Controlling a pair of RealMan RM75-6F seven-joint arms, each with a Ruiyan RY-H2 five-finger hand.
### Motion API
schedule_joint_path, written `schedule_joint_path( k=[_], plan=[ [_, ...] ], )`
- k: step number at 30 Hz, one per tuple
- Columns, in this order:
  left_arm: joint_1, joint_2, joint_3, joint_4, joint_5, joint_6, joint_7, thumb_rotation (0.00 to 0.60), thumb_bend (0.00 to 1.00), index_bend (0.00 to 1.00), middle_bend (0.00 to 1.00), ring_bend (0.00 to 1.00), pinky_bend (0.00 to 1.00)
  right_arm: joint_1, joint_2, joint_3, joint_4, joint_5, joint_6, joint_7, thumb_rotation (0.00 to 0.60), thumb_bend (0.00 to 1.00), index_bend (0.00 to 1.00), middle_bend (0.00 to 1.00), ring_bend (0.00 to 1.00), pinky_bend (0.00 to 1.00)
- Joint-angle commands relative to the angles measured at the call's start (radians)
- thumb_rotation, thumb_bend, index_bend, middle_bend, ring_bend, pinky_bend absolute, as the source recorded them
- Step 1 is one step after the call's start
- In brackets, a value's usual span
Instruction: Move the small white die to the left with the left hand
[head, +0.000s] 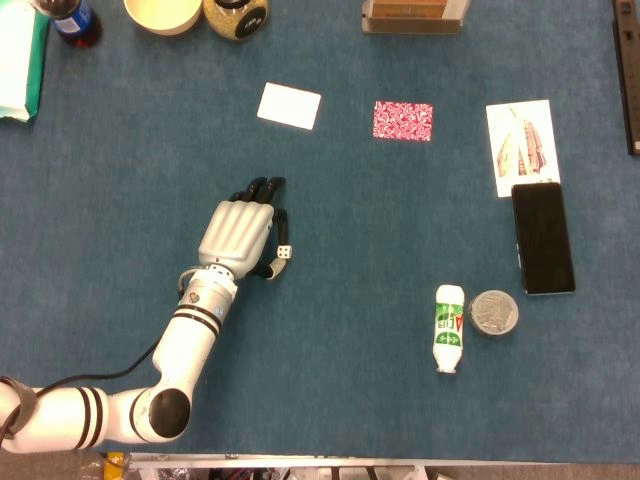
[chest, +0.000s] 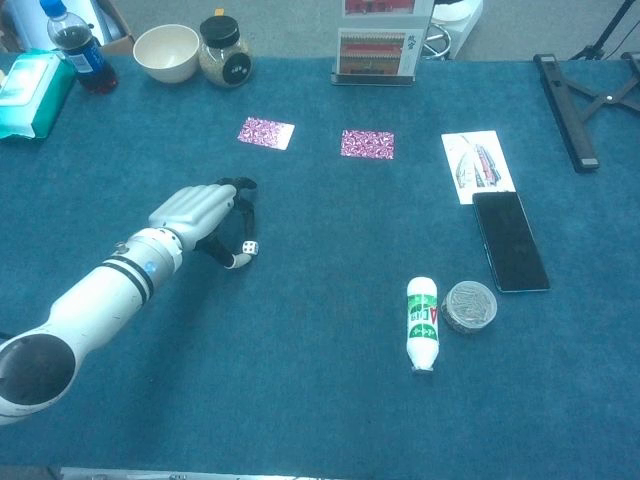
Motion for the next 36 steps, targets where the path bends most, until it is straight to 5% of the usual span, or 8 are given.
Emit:
schedule_joint_path(
  k=[1, 17, 36],
  plan=[
    [0.001, 0.001, 0.0, 0.0, 0.001, 0.0, 0.0, 0.6, 0.26, 0.57, 0.08, 0.04, 0.2, -0.001, 0.0, 0.0, 0.0, 0.001, 0.0, 0.0, 0.6, 0.0, 0.54, 0.41, 0.31, 0.34],
    [0.019, 0.074, 0.006, -0.096, 0.076, 0.057, 0.014, 0.6, 0.26, 0.58, 0.09, 0.04, 0.2, 0.0, -0.004, 0.002, -0.001, -0.006, -0.002, 0.008, 0.6, 0.0, 0.54, 0.41, 0.31, 0.34],
    [0.165, 0.381, 0.081, -0.279, 0.274, 0.215, -0.1, 0.6, 0.26, 0.58, 0.1, 0.04, 0.2, 0.012, -0.036, 0.004, 0.013, 0.001, -0.026, -0.004, 0.6, 0.0, 0.54, 0.41, 0.31, 0.34]
  ],
)
